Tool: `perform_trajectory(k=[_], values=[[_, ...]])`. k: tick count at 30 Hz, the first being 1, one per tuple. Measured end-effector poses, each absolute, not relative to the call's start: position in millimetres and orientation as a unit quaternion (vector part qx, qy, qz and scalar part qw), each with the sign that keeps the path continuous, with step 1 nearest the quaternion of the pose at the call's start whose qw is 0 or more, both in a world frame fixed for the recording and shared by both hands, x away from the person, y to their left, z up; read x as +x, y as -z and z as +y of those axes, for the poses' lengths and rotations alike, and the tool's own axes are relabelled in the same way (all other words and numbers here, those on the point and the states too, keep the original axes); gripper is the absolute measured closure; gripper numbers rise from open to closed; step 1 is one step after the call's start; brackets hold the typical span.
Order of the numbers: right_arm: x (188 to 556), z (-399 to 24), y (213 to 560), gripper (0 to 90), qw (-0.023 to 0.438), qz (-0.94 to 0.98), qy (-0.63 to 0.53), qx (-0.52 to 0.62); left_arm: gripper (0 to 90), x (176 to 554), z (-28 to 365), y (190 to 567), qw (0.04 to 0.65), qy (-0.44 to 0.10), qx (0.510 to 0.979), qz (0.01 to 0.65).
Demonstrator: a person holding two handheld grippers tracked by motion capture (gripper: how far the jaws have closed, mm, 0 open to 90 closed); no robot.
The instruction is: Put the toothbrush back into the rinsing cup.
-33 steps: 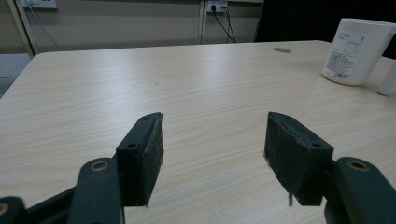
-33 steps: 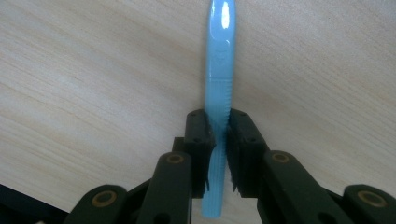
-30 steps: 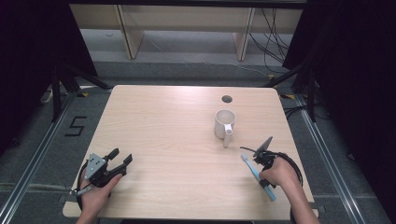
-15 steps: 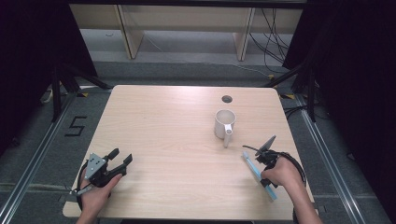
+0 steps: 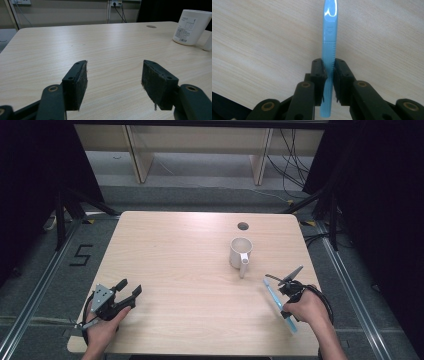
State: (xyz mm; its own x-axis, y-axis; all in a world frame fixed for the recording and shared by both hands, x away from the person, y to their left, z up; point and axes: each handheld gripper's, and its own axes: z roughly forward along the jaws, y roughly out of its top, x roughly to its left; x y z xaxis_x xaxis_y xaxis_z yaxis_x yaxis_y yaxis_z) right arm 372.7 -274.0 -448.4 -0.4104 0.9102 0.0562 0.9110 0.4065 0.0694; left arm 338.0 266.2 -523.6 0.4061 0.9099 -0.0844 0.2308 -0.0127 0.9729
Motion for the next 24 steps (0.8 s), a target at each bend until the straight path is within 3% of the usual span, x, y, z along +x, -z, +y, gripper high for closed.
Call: perform_trajectory(k=[15, 24], values=[[364.0, -281.1, 439.3, 79.4, -0.002, -0.822, 0.071, -0.565, 37.1, 339.5, 265.7, 524.5, 0.55, -0.315, 0.636, 0.441], [363.4, -284.3, 436.2, 79.3, -0.041, -0.821, 0.106, -0.56, 37.1, 337.8, 266.0, 523.6, 0.543, -0.313, 0.639, 0.447]])
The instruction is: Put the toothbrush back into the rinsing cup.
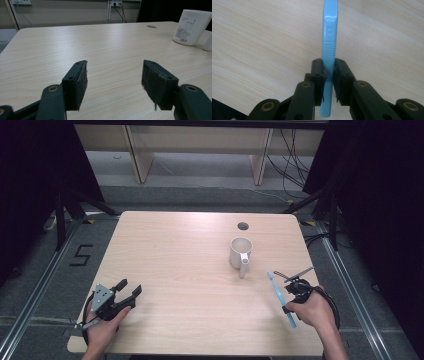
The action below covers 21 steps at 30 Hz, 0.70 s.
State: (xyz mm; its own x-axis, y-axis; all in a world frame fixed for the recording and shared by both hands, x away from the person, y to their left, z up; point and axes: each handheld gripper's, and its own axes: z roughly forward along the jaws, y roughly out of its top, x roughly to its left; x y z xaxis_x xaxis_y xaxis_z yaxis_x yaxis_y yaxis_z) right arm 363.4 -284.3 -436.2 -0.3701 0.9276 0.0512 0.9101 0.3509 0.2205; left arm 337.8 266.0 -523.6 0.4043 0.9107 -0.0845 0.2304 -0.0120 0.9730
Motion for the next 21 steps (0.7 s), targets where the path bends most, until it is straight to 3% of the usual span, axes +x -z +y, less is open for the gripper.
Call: perform_trajectory(k=[21], values=[[362.3, -283.0, 424.8, 79.3, 0.071, 0.794, -0.181, 0.576, 37.1, 337.8, 266.1, 523.7, 0.543, -0.314, 0.638, 0.447]])
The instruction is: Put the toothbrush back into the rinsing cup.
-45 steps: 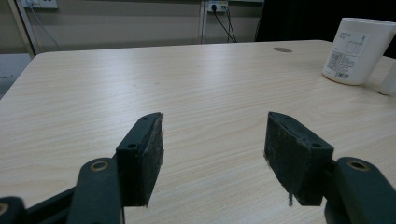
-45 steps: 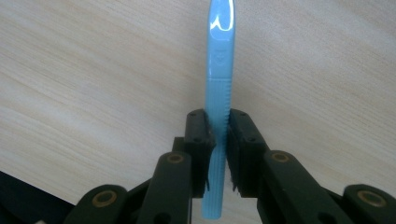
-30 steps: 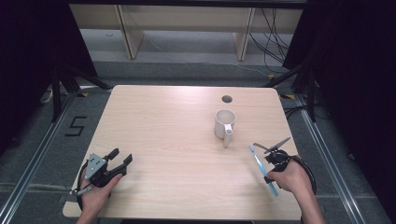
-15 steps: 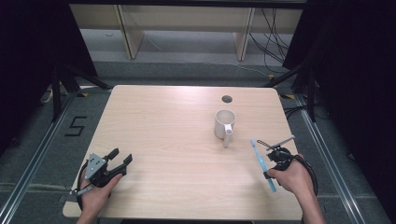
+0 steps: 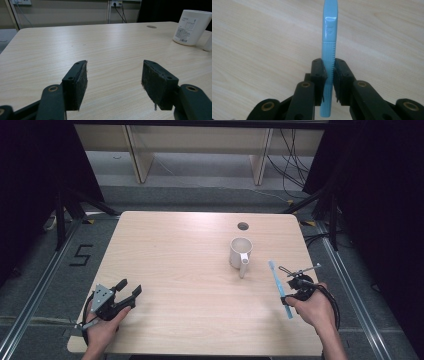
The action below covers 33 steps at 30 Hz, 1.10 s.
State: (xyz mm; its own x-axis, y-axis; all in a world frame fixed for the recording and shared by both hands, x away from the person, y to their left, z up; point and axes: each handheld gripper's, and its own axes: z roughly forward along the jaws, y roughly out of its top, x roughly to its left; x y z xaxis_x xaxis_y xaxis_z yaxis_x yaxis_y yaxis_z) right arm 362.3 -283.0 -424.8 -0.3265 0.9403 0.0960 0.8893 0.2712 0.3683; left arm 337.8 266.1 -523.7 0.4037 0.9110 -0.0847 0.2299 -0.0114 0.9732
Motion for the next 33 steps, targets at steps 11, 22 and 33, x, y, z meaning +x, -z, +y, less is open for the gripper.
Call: perform_trajectory(k=[11, 22, 33], values=[[364.3, -286.7, 422.6, 79.3, 0.105, 0.794, -0.219, 0.557, 37.0, 337.8, 266.0, 523.6, 0.543, -0.313, 0.638, 0.447], [365.8, -286.3, 421.3, 79.3, 0.13, 0.78, -0.25, 0.558, 37.1, 337.9, 266.0, 523.6, 0.542, -0.313, 0.639, 0.447], [367.3, -285.7, 419.5, 79.3, 0.155, 0.768, -0.288, 0.55, 37.2, 339.5, 265.4, 524.5, 0.549, -0.314, 0.636, 0.441]])
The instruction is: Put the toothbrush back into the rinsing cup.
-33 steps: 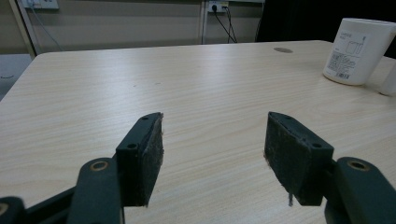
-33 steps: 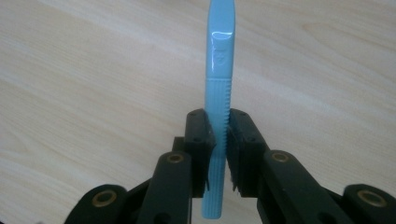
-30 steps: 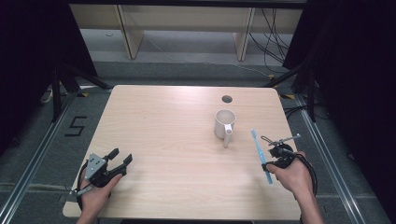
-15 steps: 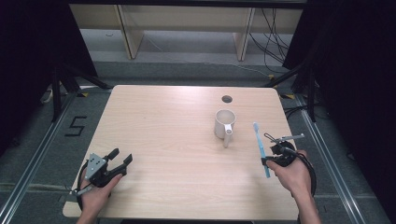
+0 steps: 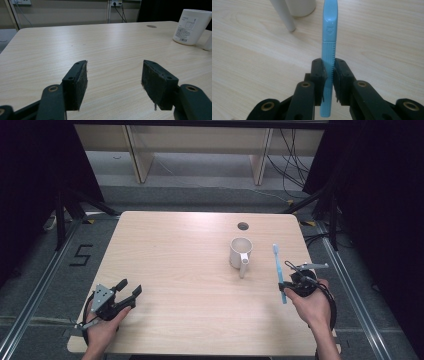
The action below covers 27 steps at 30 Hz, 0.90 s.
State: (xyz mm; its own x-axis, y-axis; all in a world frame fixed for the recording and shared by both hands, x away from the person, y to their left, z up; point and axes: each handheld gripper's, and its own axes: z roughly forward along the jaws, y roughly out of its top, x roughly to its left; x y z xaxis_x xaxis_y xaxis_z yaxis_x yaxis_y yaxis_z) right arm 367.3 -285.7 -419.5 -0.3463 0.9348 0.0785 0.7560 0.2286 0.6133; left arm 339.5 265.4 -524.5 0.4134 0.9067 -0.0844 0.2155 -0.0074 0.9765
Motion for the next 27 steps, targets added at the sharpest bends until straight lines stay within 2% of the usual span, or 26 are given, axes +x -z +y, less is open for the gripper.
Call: perform_trajectory(k=[9, 13, 18, 21, 27], values=[[364.2, -280.0, 417.0, 79.3, 0.164, 0.735, -0.316, 0.577, 37.2, 339.5, 265.4, 524.6, 0.55, -0.314, 0.636, 0.441], [365.9, -285.5, 418.4, 79.3, 0.191, 0.751, -0.314, 0.55, 37.3, 339.5, 265.3, 524.5, 0.549, -0.315, 0.637, 0.441], [364.5, -284.3, 419.9, 79.3, 0.178, 0.737, -0.326, 0.565, 37.3, 339.6, 265.5, 524.5, 0.549, -0.315, 0.636, 0.442], [365.7, -285.4, 420.9, 79.4, 0.205, 0.732, -0.334, 0.557, 37.2, 339.5, 265.5, 524.6, 0.549, -0.315, 0.636, 0.441], [365.1, -281.1, 421.6, 79.3, 0.209, 0.716, -0.359, 0.561, 37.2, 337.8, 266.0, 523.6, 0.543, -0.313, 0.638, 0.447]])
